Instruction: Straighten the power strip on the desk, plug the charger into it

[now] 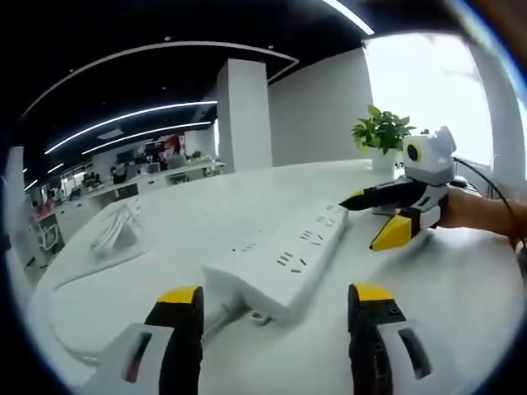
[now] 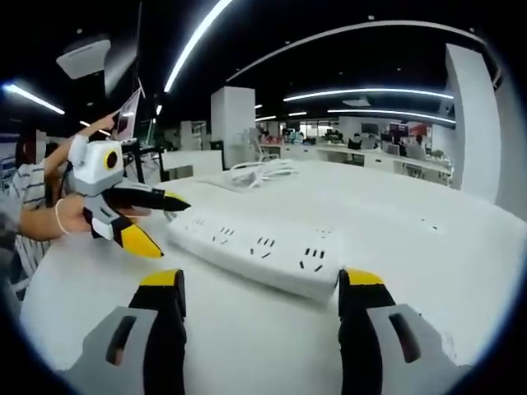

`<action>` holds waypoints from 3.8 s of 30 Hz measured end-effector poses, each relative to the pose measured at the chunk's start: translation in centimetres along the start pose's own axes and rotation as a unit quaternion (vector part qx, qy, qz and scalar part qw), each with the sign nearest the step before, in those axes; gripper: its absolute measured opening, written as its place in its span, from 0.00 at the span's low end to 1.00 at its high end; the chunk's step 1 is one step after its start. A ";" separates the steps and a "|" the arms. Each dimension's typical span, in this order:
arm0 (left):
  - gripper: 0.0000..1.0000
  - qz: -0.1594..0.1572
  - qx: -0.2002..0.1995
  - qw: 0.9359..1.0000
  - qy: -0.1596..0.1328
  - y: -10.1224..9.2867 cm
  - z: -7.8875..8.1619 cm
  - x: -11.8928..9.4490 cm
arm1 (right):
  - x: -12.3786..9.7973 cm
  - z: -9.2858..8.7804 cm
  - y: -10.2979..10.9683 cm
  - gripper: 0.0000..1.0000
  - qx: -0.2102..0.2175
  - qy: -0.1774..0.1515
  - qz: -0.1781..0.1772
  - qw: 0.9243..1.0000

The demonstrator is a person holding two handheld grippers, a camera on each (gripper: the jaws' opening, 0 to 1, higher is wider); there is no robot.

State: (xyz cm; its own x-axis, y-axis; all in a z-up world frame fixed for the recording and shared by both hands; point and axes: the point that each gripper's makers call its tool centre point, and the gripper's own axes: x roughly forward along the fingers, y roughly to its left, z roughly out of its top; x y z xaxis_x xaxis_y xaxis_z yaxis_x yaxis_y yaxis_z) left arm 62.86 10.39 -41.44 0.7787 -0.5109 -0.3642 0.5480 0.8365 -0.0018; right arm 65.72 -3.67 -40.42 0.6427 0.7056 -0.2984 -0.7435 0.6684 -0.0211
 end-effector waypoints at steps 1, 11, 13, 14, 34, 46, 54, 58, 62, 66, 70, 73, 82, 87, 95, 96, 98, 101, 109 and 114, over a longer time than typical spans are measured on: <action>0.72 -0.001 0.000 1.000 -0.001 0.0 0.0 0.0 | 0.0 0.0 0.0 0.75 -0.001 0.001 0.000 1.000; 0.71 -0.002 -0.001 1.000 0.002 0.0 -0.1 0.2 | 0.3 -0.4 -0.1 0.75 -0.004 0.009 -0.001 1.000; 0.71 -0.002 0.000 1.000 0.004 0.0 -0.2 0.2 | 0.3 -0.4 -0.1 0.75 -0.008 0.011 -0.001 1.000; 0.71 -0.003 0.002 1.000 0.005 0.0 -0.2 0.2 | 0.3 -0.5 -0.1 0.75 -0.009 0.012 -0.001 1.000; 0.68 -0.011 0.018 1.000 0.015 -0.4 -0.4 0.6 | 0.1 -1.3 0.1 0.68 -0.044 0.036 -0.012 0.998; 0.65 -0.010 0.029 0.999 0.027 -0.5 -0.7 0.6 | 0.0 -1.5 -0.6 0.61 -0.061 0.040 -0.027 0.997; 0.63 -0.012 0.035 0.999 0.030 -0.8 -0.5 0.8 | 0.0 -1.5 -0.8 0.58 -0.060 0.040 -0.032 0.997; 0.62 -0.011 0.038 0.999 0.032 -0.9 -0.4 0.9 | -0.1 -1.5 -1.0 0.56 -0.062 0.040 -0.034 0.997; 0.62 -0.010 0.040 0.999 0.033 -0.9 -0.4 0.9 | -0.1 -1.5 -1.3 0.54 -0.061 0.039 -0.038 0.997; 0.61 -0.010 0.037 0.999 0.032 -0.9 -0.4 1.0 | -0.1 -1.4 -1.4 0.52 -0.051 0.035 -0.043 0.997; 0.60 -0.009 0.035 0.999 0.032 -0.8 -0.3 1.0 | -0.1 -1.3 -1.8 0.49 -0.039 0.029 -0.050 0.998; 0.60 -0.008 0.031 0.999 0.031 -0.7 -0.3 1.1 | -0.3 -1.2 -2.2 0.43 -0.026 0.024 -0.056 0.998; 0.60 -0.005 0.028 0.999 0.030 -0.5 -0.3 1.1 | -0.4 -1.2 -2.1 0.39 -0.009 0.022 -0.059 0.998; 0.56 0.000 0.035 0.999 0.029 -0.2 -0.4 1.0 | -0.5 -1.2 -1.9 0.39 -0.003 0.020 -0.064 0.998; 0.56 -0.005 0.028 0.999 0.025 -0.1 -0.3 0.9 | -0.8 -1.2 -1.7 0.37 0.002 0.022 -0.069 0.997; 0.56 -0.005 0.025 0.999 0.023 -0.1 -0.3 0.9 | -0.8 -1.2 -1.7 0.37 0.003 0.022 -0.070 0.997; 0.56 -0.006 0.023 0.999 0.022 0.0 -0.3 0.9 | -0.9 -1.2 -1.6 0.37 0.002 0.022 -0.072 0.997; 0.55 -0.004 0.030 0.999 0.024 0.1 -0.3 0.9 | -1.1 -1.3 -1.4 0.36 0.005 0.021 -0.075 0.997; 0.50 0.001 0.032 0.999 0.023 0.4 -0.3 0.9 | -1.6 -1.4 -1.1 0.33 0.009 0.022 -0.081 0.996; 0.49 0.000 0.034 0.999 0.023 0.5 -0.3 0.9 | -2.1 -1.5 -0.9 0.32 0.013 0.021 -0.091 0.996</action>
State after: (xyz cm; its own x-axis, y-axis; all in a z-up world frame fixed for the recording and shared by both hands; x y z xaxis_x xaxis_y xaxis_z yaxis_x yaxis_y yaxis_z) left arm 63.72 10.37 -42.07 0.7653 -0.4997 -0.4058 0.5685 0.8204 0.0619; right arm 64.78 -6.09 -41.24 0.7575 0.5624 -0.3314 -0.6101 0.7905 -0.0531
